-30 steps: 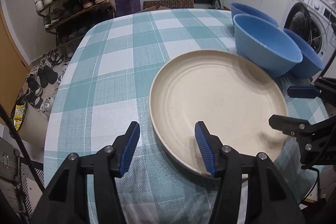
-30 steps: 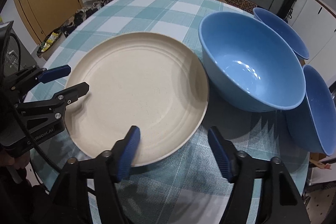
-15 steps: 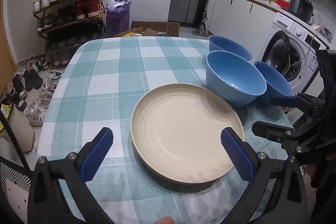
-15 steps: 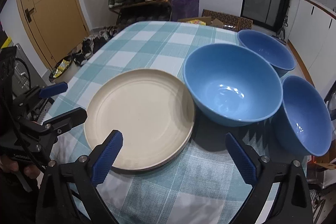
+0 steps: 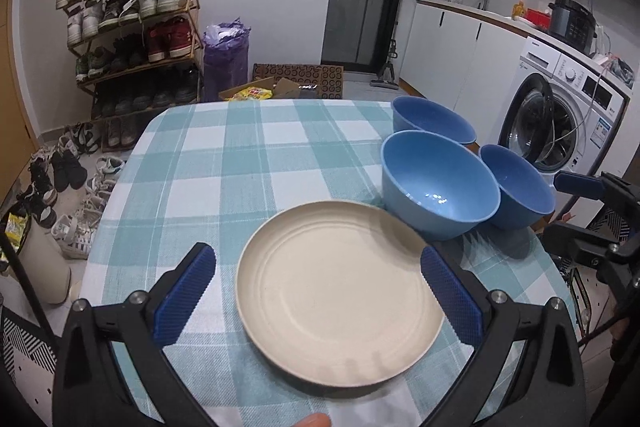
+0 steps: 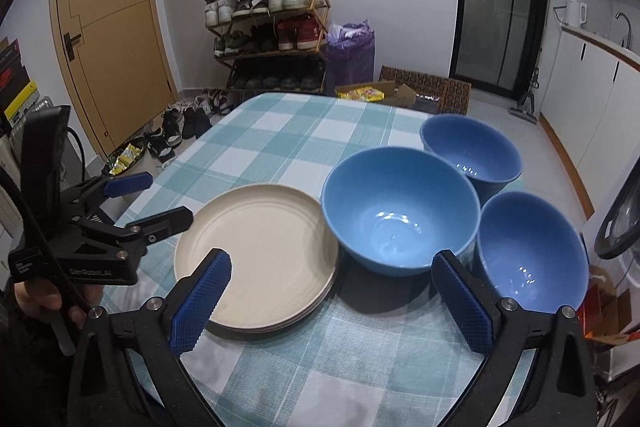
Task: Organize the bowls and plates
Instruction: 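Move both grippers forward to the rim of the nearest blue bowl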
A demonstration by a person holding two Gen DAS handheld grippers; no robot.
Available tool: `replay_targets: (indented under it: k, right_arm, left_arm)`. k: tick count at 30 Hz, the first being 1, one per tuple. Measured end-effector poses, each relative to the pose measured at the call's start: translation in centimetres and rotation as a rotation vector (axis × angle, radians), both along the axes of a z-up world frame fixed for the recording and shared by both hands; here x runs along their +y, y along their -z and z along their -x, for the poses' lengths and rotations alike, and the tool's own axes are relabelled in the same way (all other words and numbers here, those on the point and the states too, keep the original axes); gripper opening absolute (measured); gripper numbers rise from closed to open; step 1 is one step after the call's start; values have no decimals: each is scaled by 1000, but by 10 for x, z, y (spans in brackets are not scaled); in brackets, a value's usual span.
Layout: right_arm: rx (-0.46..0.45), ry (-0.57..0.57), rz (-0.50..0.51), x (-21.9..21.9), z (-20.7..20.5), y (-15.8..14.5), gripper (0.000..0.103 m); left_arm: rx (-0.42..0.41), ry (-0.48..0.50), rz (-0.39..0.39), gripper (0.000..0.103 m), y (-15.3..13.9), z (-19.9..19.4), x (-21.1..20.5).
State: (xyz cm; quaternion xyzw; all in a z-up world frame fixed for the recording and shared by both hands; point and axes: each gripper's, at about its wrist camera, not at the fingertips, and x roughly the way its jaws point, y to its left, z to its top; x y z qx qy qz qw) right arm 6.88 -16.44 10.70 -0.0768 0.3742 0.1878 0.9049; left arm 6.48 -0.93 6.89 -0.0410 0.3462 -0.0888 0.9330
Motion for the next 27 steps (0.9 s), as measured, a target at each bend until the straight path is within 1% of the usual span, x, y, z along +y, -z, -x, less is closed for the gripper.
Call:
replay_targets:
  k: [4, 7, 11, 16, 22, 27]
  right_arm:
    - [-43, 17, -9, -15, 2, -17, 102]
    - [-52, 34, -17, -27, -1, -24, 102]
    - [-65, 66, -36, -48, -4, -34, 102]
    - [-76, 89, -50, -68, -7, -44, 102]
    - [-131, 135, -60, -90, -5, -66, 102]
    - [-158, 155, -124, -112, -5, -88, 102]
  left_arm:
    - [-19, 14, 2, 103, -12, -8, -12]
    - [-27, 27, -1, 103, -20, -15, -23]
    - [-60, 45, -2, 103, -32, -22, -37]
    - [-71, 59, -6, 103, -44, -31, -49]
    - [-90, 77, -24, 103, -57, -39, -60]
    - [-102, 81, -31, 103, -69, -47, -65]
